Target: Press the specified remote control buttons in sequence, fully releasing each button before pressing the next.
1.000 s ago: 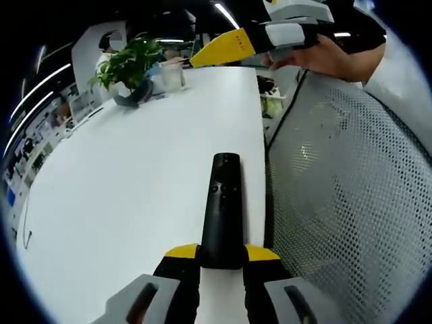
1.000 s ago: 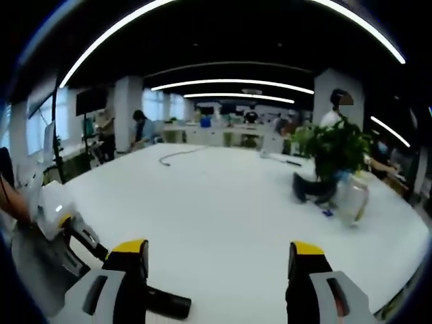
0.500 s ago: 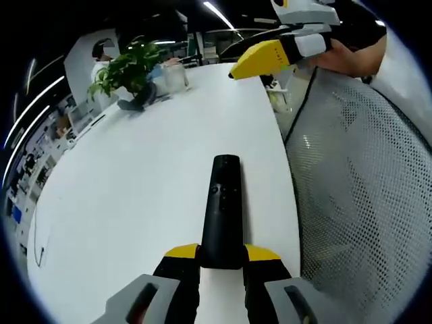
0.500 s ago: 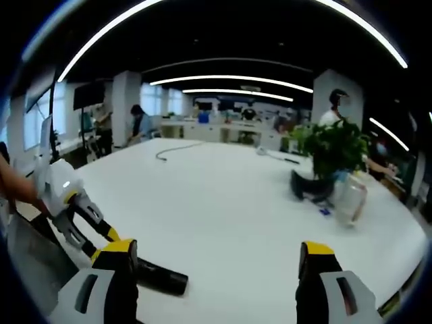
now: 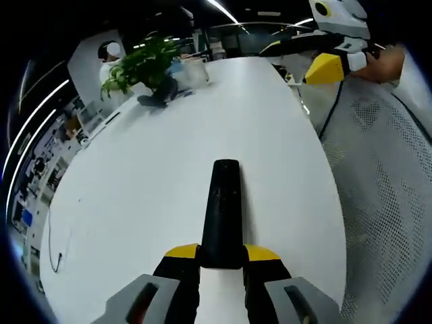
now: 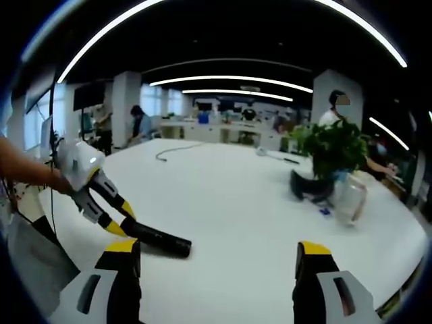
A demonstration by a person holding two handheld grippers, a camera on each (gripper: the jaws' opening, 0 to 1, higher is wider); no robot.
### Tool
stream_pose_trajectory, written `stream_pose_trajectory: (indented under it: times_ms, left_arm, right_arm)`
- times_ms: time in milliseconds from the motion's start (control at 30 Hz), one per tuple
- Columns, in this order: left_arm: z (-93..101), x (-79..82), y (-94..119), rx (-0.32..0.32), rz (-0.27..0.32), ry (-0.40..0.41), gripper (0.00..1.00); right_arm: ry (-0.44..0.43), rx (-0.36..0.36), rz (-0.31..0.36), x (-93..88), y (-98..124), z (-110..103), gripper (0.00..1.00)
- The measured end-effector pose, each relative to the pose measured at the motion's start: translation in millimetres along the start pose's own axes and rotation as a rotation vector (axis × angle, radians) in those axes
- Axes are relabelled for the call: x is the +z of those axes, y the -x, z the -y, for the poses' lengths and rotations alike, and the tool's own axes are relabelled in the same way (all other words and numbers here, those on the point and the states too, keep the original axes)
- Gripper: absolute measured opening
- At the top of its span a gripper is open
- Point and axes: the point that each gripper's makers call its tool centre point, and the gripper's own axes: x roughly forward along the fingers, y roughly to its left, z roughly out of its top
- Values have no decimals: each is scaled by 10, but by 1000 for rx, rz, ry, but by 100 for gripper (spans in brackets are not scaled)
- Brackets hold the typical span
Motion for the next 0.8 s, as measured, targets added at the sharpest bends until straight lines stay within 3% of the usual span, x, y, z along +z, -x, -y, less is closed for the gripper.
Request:
stream_pose_trajectory:
  times_ms: [533,800]
  left_arm:
    - [-578,61,-95,24,-50,-51,23]
    - [-888,-15,-185,17,-98,-49,23]
  right_arm:
    - [10,14,-31,-54,-12,-33,92]
    - [17,19,-53,-97,-32,-44,92]
